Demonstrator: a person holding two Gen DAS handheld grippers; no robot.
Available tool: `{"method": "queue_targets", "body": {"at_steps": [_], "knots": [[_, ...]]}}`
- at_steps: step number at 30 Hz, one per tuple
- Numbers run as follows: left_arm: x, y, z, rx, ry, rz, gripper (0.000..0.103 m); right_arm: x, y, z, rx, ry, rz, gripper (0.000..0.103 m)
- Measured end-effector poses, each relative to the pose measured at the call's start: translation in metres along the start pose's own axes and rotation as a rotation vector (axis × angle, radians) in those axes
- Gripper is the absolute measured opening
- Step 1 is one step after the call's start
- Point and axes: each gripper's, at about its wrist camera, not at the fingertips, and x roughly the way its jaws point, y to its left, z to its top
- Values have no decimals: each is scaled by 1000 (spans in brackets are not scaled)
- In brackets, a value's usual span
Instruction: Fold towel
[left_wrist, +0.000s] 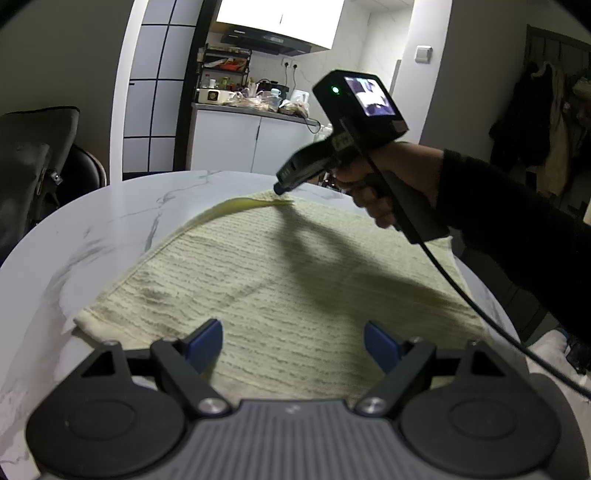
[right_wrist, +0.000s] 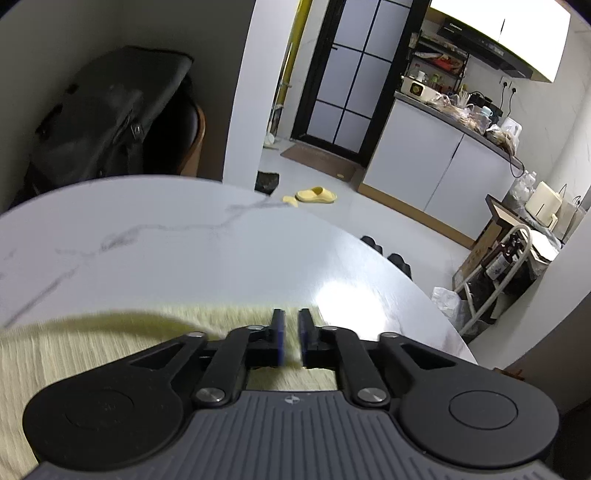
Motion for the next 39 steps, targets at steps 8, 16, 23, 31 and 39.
{"method": "queue_targets", "body": {"at_steps": [8, 16, 23, 31, 39], "knots": [[1, 2, 0, -9, -2, -3, 86, 0, -1, -8, 16, -2, 14, 30], [-2, 1, 0, -8, -2, -3, 86, -1, 2, -4, -19, -19, 44, 1], [-2, 0, -2, -5, -1, -3, 86, -4, 1, 6, -22, -51, 39, 1], [-2, 0, -2, -8, -2, -6, 86, 2, 8, 24, -33, -78, 31, 1], [-1, -1, -2, -9, -2, -8, 86, 9, 3, 35, -6, -68, 0, 1]]}}
